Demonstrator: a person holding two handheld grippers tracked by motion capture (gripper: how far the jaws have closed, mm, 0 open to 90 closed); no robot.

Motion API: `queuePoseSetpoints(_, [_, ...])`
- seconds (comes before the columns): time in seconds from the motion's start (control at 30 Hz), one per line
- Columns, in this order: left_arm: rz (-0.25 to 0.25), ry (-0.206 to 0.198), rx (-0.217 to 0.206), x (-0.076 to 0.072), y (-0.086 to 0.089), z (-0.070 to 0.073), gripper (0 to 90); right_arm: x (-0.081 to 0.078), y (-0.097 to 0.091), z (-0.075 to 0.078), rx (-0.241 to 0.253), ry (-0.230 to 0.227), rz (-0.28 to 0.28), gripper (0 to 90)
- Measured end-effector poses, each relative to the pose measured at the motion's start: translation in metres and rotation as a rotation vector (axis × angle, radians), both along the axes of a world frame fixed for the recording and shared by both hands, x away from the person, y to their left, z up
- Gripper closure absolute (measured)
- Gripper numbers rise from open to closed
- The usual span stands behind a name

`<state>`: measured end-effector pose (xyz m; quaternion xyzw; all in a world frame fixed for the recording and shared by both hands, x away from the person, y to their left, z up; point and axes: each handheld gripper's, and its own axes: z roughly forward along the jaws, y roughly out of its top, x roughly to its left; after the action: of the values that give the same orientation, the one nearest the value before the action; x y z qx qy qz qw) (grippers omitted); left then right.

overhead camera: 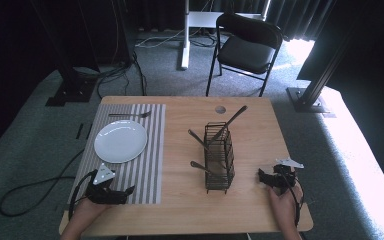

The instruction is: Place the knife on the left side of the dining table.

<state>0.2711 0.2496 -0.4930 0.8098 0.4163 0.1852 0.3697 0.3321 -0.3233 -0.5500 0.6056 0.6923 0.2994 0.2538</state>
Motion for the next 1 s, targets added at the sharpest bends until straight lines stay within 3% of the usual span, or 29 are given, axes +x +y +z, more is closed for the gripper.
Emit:
queuePoseSetpoints(0.2, [-0.048, -0.009, 0.005, 0.0, -0.018, 0.01, 5.0, 0.0, 0.0, 0.0, 0.0, 0.0, 0.0, 11.3])
queuePoseSetpoints(0.33, [-0.093, -0.022, -0.023, -0.002, -0.031, 0.02, 5.0, 0.0, 0.0, 0.0, 0.0, 0.0, 0.0, 11.3])
queuePoseSetpoints(0.53, [-0.134, -0.04, -0.03, -0.004, -0.045, 0.032, 5.0, 0.0, 0.0, 0.0, 0.0, 0.0, 0.0, 11.3])
queuePoseSetpoints(0.7, [-0.159, -0.069, -0.016, -0.008, -0.057, 0.043, 5.0, 0.0, 0.0, 0.0, 0.0, 0.0, 0.0, 11.3])
queuePoseSetpoints(0.83, [-0.19, -0.074, -0.043, -0.011, -0.065, 0.053, 5.0, 0.0, 0.0, 0.0, 0.0, 0.0, 0.0, 11.4])
queuePoseSetpoints(1.0, [-0.227, -0.086, -0.048, -0.013, -0.078, 0.064, 5.0, 0.0, 0.0, 0.0, -0.001, 0.0, 0.001, 11.4])
